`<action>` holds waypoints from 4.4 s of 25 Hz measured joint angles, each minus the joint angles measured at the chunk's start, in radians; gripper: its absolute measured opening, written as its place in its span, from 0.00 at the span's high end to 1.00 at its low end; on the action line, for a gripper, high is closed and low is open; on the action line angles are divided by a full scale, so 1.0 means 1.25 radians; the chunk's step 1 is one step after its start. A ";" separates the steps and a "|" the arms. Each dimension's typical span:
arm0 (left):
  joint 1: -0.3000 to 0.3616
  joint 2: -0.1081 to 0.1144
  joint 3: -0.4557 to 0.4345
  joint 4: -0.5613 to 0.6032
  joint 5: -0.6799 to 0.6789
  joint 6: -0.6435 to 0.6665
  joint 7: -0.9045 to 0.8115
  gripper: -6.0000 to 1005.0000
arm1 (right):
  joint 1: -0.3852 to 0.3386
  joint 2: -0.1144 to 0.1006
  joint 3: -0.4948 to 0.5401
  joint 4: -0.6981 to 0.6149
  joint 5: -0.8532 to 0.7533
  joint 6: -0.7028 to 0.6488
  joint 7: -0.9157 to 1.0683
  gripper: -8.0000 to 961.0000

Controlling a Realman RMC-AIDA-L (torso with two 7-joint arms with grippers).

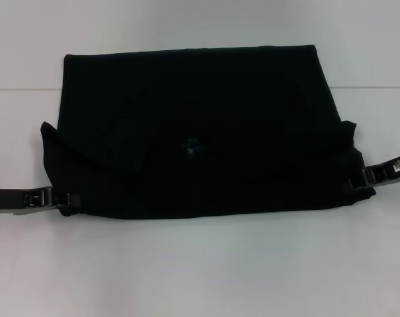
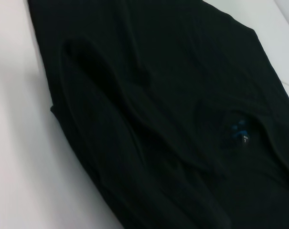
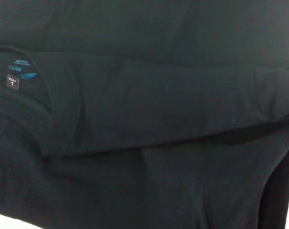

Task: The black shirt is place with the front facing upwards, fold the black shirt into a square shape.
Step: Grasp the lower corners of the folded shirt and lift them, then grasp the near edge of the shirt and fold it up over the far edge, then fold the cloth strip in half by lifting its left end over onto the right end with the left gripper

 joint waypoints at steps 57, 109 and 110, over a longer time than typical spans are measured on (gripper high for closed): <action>-0.067 0.019 -0.280 -0.040 -0.001 -0.017 -0.010 0.90 | -0.076 -0.022 0.385 0.112 0.314 0.032 -0.205 0.92; -0.086 -0.069 -0.203 -0.077 -0.244 -0.357 0.175 0.41 | -0.076 0.088 0.369 0.189 0.710 0.257 -0.728 0.30; -0.078 -0.059 -0.203 -0.078 -0.247 -0.306 0.169 0.39 | -0.088 0.084 0.365 0.188 0.705 0.208 -0.757 0.29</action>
